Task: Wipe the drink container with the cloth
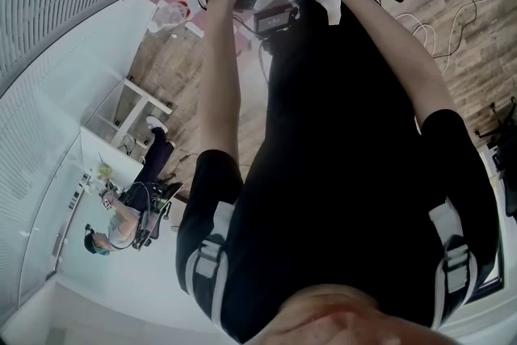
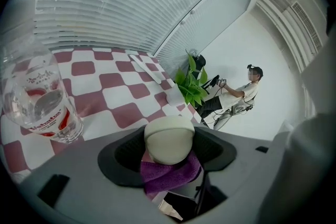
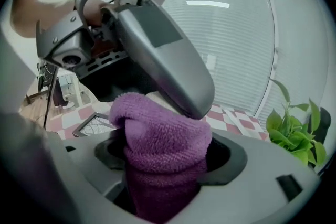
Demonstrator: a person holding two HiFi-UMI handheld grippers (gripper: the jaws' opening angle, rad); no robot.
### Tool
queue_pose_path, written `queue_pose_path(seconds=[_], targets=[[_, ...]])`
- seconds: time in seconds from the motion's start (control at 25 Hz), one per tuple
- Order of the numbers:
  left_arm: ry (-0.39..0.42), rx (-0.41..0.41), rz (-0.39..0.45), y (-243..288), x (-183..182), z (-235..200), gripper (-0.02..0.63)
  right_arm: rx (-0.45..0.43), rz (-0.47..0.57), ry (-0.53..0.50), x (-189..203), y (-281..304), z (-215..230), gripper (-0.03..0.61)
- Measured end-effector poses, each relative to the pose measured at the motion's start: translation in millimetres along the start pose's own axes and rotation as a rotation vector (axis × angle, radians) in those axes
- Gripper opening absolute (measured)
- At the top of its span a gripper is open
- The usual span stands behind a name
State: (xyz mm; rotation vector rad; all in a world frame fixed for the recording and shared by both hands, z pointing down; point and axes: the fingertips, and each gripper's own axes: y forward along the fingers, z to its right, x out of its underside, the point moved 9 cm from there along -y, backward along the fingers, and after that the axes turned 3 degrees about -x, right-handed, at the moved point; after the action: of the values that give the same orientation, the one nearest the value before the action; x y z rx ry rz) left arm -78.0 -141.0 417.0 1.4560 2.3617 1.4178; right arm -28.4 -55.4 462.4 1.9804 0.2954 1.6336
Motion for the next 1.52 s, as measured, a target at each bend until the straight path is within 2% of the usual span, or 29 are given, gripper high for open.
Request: queue_pose_path(seconds=[0.16, 0.28, 0.76, 1.12, 1.24, 1.4, 1.52], targets=[[-0.04, -0.001, -0.019, 0, -2, -3, 0.302, 0.076, -0.013, -0.035, 11, 3, -6, 0.355], [-0.04, 0.003, -0.024, 0, -3, -4, 0.302, 0.099, -0.037, -0.059, 20, 3, -9, 0.357], [0.054, 0.011, -0.008, -2, 1, 1, 0.302, 0.028, -0.152, 0.002, 57, -25, -13, 0.352], [0.117, 0.018, 0.003, -3, 5, 7, 0.302, 0.059, -0.165, 0.05, 63, -65, -19, 0.197], [0.133, 0.016, 0.021, -3, 8, 9, 0.302, 0.112, -0.16, 0.093, 65, -78, -21, 0.118], [0.176, 0.012, 0.035, -2, 10, 13, 0.302, 0.192, -0.138, 0.158, 65, -103, -20, 0.067], [0.218, 0.001, 0.041, -2, 10, 18, 0.302, 0.259, -0.109, 0.207, 62, -126, -15, 0.057]])
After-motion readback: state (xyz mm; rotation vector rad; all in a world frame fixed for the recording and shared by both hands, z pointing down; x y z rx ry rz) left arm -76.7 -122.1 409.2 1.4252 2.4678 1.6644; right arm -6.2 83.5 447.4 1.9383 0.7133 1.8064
